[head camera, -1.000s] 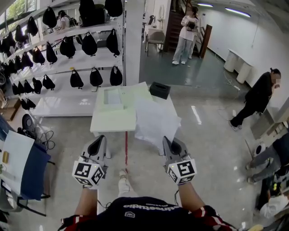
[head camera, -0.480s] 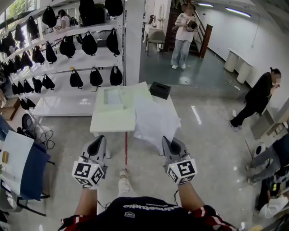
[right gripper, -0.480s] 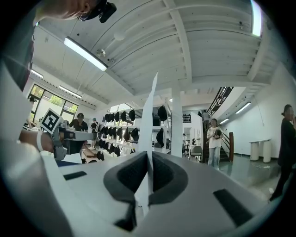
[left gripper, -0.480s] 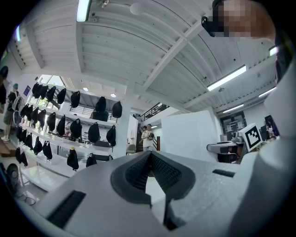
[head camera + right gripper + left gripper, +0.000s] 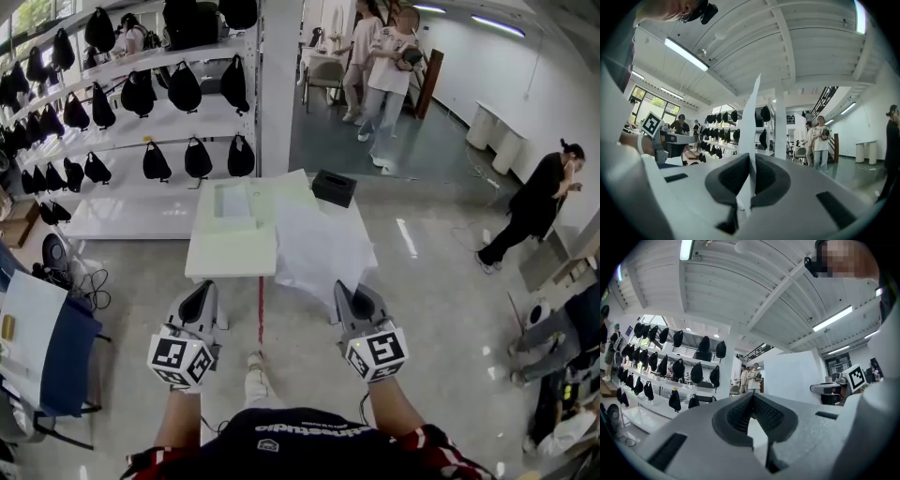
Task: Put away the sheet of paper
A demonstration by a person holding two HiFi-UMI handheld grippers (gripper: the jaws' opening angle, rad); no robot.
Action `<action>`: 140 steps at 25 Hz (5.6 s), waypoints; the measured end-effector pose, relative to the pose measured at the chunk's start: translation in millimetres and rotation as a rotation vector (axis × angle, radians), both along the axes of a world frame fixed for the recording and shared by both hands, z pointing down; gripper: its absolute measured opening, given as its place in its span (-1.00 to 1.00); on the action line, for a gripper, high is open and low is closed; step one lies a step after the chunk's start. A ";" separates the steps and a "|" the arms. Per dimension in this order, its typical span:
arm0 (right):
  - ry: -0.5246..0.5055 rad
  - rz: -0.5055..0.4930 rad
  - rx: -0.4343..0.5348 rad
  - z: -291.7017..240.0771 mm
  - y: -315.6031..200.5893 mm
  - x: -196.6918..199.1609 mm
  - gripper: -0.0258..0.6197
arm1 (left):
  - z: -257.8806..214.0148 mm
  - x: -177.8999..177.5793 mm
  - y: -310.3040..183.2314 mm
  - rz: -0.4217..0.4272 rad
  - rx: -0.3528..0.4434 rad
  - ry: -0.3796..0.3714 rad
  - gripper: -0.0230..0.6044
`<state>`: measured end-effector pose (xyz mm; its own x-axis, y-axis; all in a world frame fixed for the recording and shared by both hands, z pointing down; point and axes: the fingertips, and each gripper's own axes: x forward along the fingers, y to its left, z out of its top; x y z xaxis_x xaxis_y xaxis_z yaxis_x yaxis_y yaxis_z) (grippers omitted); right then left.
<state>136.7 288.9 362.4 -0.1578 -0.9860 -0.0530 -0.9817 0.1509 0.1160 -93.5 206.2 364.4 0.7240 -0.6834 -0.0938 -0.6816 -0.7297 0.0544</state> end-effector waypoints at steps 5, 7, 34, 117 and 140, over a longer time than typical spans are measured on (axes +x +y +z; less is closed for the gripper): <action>0.007 0.004 -0.007 -0.6 -22.2 5.4 -0.91 | 3.1 5.3 -23.4 0.002 -0.008 0.003 -0.91; 0.016 0.002 -0.012 -0.7 -33.0 7.6 -0.91 | 3.8 8.0 -36.7 0.001 -0.012 0.009 -0.91; 0.056 -0.019 -0.054 -11.2 -267.6 29.9 -0.91 | 0.0 25.9 -265.8 -0.032 -0.042 0.038 -0.91; 0.014 -0.407 -0.207 69.8 -560.1 -20.2 -0.91 | 10.5 19.1 -461.2 -0.262 -0.047 -0.026 -0.91; 0.063 -0.477 -0.413 173.4 -586.0 -42.0 -0.91 | 26.6 10.6 -463.9 -0.295 -0.091 -0.066 -0.91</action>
<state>94.7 -297.1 535.8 -0.5755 -0.7436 0.3404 -0.7885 0.6149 0.0103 -82.9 -257.7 391.1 0.4955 -0.8684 0.0178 -0.8676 -0.4938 0.0592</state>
